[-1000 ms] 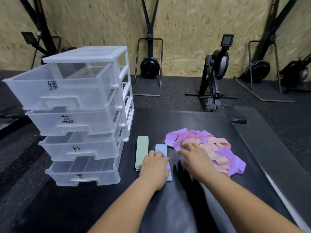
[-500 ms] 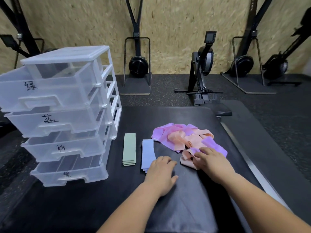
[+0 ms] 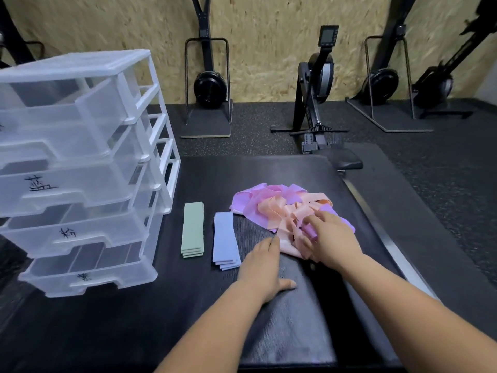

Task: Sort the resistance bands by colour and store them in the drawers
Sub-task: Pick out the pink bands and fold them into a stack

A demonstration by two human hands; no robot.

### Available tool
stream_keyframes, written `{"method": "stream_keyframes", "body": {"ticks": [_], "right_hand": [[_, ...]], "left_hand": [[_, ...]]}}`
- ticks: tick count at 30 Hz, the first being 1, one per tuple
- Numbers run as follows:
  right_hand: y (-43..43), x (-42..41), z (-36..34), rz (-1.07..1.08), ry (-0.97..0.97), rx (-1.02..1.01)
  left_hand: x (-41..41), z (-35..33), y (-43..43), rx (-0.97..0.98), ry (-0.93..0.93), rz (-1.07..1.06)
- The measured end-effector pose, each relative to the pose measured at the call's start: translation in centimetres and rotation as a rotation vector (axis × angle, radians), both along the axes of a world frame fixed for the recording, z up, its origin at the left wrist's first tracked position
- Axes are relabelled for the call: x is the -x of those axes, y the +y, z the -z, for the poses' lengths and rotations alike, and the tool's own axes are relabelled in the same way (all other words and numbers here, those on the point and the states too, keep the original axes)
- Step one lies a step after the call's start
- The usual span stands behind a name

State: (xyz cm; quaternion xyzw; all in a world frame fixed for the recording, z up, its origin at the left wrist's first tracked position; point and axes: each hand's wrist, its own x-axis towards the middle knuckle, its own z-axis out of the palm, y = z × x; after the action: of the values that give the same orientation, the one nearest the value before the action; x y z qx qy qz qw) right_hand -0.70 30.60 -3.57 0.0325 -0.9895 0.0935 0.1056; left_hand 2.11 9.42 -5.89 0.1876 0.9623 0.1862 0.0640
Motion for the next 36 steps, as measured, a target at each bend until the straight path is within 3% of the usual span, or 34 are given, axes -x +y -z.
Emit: {"method": "stream_keyframes", "body": {"ticks": [5,9,13,18,24,29,31,35,36], "right_hand": [[-1.1,0.3,0.4,-0.089,0.056,-0.095],[-1.3,0.0,-1.4,-0.118,0.142,0.096],[-1.6,-0.7,-6.3,-0.127,0.076,0.334],[-2.2,-1.6,-13.1,-0.114,0.013,0.624],[-1.8,-4.2,-17.7,-0.146,0.029,0.920],[-1.2,-6.4,-17.9,-0.163,-0.008,1.009],[-0.9,-7.2,-17.4,-0.123,-0.037,0.922],[0.4,-8.0,-15.0,0.041,-0.218,0.334],[0.2,-8.6,-14.6,0.042,-0.268,0.267]], "left_hand": [[0.1,0.2,0.2,-0.075,-0.014,-0.046],[0.2,-0.5,0.1,-0.219,-0.047,-0.086],[0.8,-3.5,0.2,-0.418,0.014,-0.131],[1.5,-8.6,0.8,-0.638,-0.051,-0.148],[-0.1,-13.4,0.7,-0.674,-0.060,-0.108],[-2.3,-14.3,0.1,-0.662,-0.009,-0.130],[-3.2,-14.5,-0.5,-0.727,-0.005,-0.194],[-4.4,-14.9,-2.1,-0.765,0.010,-0.281],[-4.6,-15.0,-2.5,-0.768,-0.004,-0.285]]}}
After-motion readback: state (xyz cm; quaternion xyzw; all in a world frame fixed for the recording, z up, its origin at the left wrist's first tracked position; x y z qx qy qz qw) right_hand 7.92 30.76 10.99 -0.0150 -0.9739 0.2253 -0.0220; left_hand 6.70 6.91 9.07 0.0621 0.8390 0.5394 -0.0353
